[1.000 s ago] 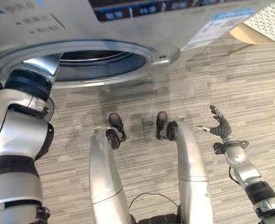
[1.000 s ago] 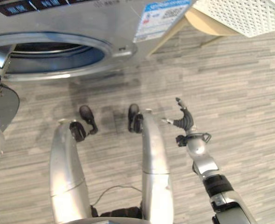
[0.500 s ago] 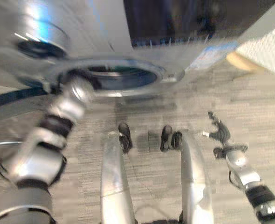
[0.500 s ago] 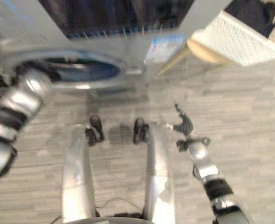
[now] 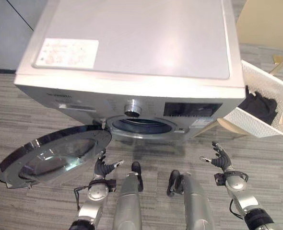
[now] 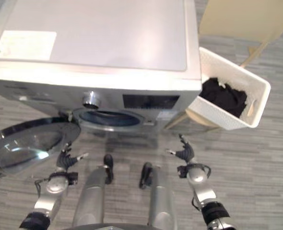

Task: Grab the laundry basket,head to the washer,open it,put in the laundry and shut it.

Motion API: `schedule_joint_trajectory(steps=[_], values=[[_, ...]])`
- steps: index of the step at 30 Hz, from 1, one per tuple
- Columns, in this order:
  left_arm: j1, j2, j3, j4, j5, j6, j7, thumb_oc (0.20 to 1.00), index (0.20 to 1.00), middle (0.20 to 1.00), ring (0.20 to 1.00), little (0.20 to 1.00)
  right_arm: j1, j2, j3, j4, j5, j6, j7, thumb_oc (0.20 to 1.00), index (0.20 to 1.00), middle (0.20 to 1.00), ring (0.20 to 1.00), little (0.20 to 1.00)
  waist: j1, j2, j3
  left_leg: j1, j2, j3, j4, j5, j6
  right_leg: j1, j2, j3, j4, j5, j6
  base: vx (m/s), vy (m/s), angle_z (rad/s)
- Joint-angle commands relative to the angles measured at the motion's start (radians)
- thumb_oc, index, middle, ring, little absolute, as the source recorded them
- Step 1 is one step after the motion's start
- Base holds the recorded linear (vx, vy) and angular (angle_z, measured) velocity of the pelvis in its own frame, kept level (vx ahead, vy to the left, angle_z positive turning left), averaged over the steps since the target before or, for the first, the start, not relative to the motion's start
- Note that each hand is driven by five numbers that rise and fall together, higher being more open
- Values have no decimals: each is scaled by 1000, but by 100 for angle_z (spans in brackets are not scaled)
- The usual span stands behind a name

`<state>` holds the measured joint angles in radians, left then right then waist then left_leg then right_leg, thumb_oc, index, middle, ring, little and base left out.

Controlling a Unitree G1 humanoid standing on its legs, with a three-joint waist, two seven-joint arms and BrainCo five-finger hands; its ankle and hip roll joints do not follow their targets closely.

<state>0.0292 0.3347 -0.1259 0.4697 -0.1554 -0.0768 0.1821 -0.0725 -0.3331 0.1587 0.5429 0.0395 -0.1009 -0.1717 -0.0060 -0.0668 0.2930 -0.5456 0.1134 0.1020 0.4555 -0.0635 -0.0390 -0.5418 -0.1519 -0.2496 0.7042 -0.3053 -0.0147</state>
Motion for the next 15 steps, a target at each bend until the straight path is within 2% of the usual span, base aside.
schedule_joint_trajectory(steps=[1,2,5,6,7,9,11,15], values=[[-72,53,-14,4,-20,-47,-37,1000,1000,1000,1000,1000,18,-34,-18,-11,-11,-17,2,1000,1000,1000,1000,1000,-7,6,15,91,7,-9,-27,-29,13,102,4,31,-258,174,80,178,-45,4],[-34,60,-11,24,2,-43,-52,1000,1000,1000,1000,1000,37,-24,-27,21,-6,-17,14,1000,1000,1000,1000,1000,-7,8,-5,194,9,1,-137,0,9,195,16,27,-355,201,92,168,-29,5],[12,51,6,60,10,-42,-59,1000,1000,1000,1000,1000,68,-19,-42,51,6,-16,17,1000,1000,1000,1000,1000,-7,8,-30,333,-8,-8,-269,37,1,322,39,38,-492,238,107,182,2,-13],[12,52,6,60,10,-42,-59,1000,1000,1000,1000,1000,68,-19,-42,51,6,-16,17,1000,1000,1000,1000,1000,-7,8,-31,333,-9,-8,-273,41,1,322,39,37,-497,242,107,153,39,-20],[35,46,16,73,15,-42,-65,1000,1000,1000,1000,1000,79,-17,-56,66,20,-17,21,1000,1000,1000,1000,1000,-1,8,-51,393,-45,-63,-335,52,-8,384,53,52,-570,263,117,148,47,-17],[53,44,15,76,26,-43,-72,1000,1000,1000,1000,1000,88,-19,-70,79,31,-18,31,1000,1000,1000,1000,1000,1,11,-74,426,-72,-129,-375,53,-13,424,57,65,-615,275,124,149,59,-31],[69,42,14,74,35,-42,-82,1000,1000,1000,1000,1000,96,-20,-82,88,35,-18,36,1000,1000,1000,1000,1000,-2,14,-90,455,-82,-147,-406,50,-10,450,60,71,-643,285,127,131,58,-53],[106,37,16,82,60,-34,-107,1000,1000,1000,1000,1000,125,-16,-99,95,39,-10,54,1000,1000,1000,1000,1000,-16,26,-151,547,-87,-106,-482,47,3,512,60,102,-713,318,143,175,108,-22]])
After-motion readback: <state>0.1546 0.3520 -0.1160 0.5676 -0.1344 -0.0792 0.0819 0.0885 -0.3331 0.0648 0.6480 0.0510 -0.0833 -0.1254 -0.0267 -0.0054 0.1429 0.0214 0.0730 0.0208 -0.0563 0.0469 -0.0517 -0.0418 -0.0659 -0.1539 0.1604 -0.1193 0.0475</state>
